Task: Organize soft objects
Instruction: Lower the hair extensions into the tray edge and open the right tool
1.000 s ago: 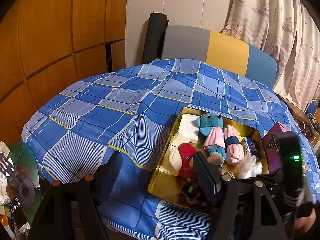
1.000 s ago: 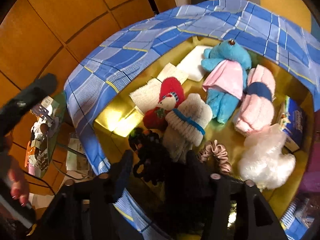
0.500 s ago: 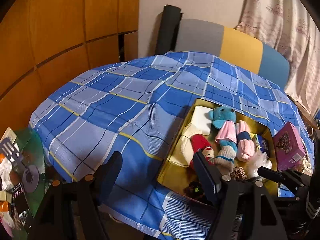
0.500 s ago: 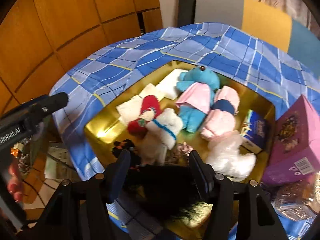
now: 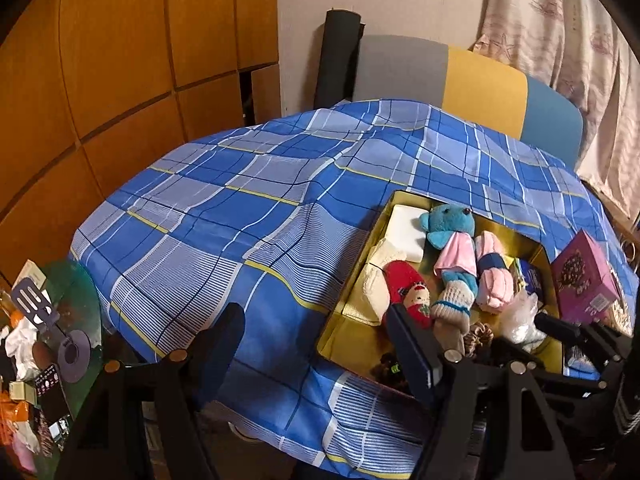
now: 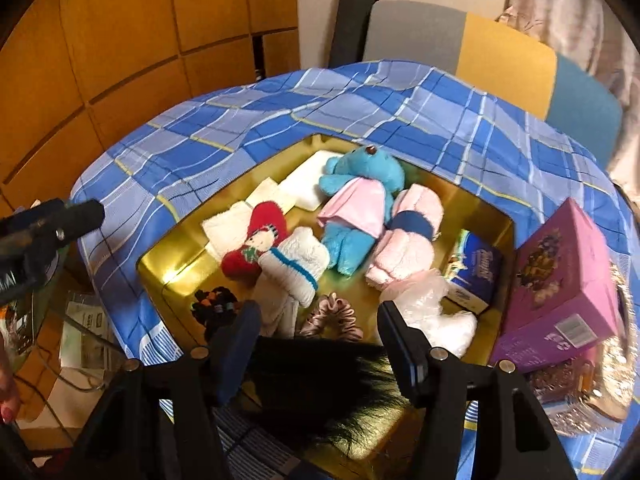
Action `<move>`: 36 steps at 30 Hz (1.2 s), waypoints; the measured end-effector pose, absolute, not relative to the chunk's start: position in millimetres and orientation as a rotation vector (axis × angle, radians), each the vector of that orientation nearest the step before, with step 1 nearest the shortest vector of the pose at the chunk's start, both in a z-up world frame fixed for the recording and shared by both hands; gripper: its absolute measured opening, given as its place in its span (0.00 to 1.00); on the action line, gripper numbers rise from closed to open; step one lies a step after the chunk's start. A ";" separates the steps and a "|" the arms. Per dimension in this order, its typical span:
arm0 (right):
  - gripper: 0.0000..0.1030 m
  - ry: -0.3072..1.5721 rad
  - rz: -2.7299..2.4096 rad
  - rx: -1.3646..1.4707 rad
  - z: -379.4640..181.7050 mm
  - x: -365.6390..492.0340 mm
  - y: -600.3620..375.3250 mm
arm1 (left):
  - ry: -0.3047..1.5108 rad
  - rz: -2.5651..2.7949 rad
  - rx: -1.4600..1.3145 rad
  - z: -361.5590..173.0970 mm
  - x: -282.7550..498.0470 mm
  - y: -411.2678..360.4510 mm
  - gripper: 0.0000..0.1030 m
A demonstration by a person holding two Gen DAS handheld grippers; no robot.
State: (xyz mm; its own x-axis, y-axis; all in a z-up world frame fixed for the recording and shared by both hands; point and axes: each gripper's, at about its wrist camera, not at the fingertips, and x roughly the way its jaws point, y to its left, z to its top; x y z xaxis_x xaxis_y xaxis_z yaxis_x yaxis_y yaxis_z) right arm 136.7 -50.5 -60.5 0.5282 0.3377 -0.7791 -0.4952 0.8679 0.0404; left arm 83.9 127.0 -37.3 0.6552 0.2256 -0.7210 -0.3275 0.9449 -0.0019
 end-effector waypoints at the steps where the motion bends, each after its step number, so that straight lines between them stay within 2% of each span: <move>1: 0.61 0.875 0.496 -0.186 -57.8 134.3 -51.8 | 0.803 0.309 -0.125 -37.4 83.3 123.9 0.72; 3: 0.71 0.859 0.468 -0.167 -52.3 129.2 -55.3 | 0.809 0.313 -0.100 -37.3 82.0 118.9 0.72; 10: 0.86 0.770 0.338 -0.078 -26.4 104.6 -78.3 | 0.840 0.283 -0.053 -38.5 73.5 100.9 0.72; 14: 0.99 0.703 0.213 -0.017 -16.0 88.0 -95.7 | 0.849 0.261 -0.058 -38.4 67.5 95.1 0.72; 18: 1.00 0.672 0.103 0.030 -12.1 74.3 -105.8 | 0.848 0.264 -0.029 -38.9 61.4 89.7 0.72; 29: 1.00 0.760 -0.044 0.060 -34.1 63.8 -114.8 | 0.902 0.213 -0.008 -49.3 56.2 74.7 0.72; 36: 1.00 0.716 -0.022 0.114 -28.1 57.2 -123.0 | 0.911 0.210 -0.022 -52.0 56.1 76.8 0.72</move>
State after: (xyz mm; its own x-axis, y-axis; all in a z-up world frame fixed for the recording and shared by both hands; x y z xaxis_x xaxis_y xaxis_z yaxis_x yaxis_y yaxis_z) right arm 57.2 -123.0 -28.1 0.7544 0.0189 -0.6561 0.0592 0.9935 0.0967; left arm 56.1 76.8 -52.0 0.5940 0.1715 -0.7860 -0.1904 0.9792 0.0698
